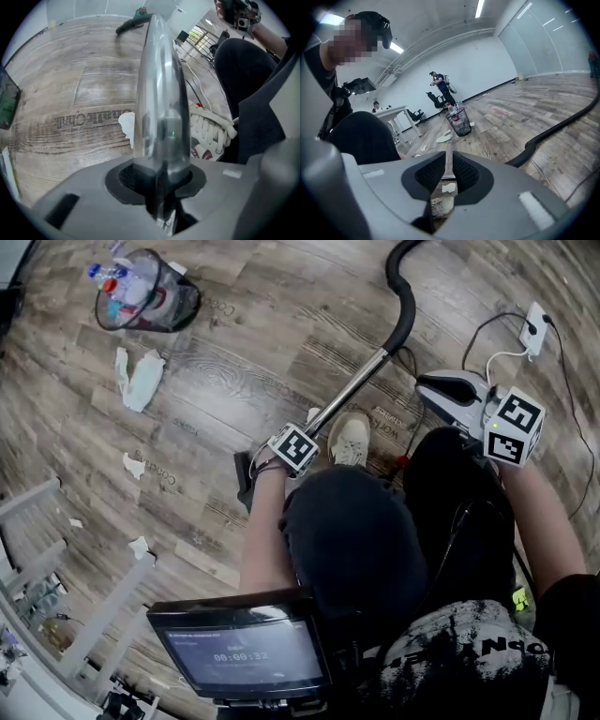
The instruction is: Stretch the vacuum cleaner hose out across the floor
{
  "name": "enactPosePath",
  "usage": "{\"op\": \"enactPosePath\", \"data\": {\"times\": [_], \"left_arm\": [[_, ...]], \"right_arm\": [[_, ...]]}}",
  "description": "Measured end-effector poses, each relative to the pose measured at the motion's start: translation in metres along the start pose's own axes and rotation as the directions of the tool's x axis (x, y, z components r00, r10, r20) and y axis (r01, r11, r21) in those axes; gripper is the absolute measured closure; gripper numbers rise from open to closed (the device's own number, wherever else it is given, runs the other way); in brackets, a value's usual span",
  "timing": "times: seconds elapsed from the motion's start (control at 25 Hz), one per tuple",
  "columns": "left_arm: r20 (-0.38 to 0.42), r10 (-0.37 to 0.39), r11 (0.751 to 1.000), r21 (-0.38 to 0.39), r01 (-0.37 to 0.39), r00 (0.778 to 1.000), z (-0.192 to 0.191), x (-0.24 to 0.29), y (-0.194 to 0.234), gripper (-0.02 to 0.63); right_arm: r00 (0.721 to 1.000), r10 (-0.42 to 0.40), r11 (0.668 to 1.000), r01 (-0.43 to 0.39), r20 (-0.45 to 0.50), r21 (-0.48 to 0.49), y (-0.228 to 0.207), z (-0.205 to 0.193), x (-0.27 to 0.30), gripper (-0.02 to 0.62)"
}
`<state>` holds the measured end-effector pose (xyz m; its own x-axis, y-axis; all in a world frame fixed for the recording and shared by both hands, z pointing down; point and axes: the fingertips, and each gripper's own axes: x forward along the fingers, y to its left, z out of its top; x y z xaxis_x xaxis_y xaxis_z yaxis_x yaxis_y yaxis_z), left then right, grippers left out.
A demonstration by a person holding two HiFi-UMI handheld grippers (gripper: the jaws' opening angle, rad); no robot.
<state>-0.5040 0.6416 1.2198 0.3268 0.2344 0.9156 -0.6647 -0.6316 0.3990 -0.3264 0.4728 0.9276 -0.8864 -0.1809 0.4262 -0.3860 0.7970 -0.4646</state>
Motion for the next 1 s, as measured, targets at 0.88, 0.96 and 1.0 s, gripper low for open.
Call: {"op": "enactPosePath", "data": {"times": [0.88,0.96,1.0], "left_arm": [[0.085,-0.009,0.995,-0.102,0.018,0.996,0.019,-0.048,0.002,0.601],[0.075,-0.009,0.997,-0.076,0.015,0.997,0.018,-0.052,-0.003,0.601],[0.073,-0.004,0.998,-0.066,0.008,0.997,0.019,-0.056,-0.004,0.601]], "right_arm": [[0.998,0.039,0.999,-0.039,0.051,0.014,0.000,-0.006,0.007,0.543],[0.997,0.026,1.000,-0.026,0.068,0.012,-0.002,-0.003,0.002,0.565],[0.997,0.019,1.000,-0.020,0.076,0.012,-0.003,0.000,0.000,0.583]]}}
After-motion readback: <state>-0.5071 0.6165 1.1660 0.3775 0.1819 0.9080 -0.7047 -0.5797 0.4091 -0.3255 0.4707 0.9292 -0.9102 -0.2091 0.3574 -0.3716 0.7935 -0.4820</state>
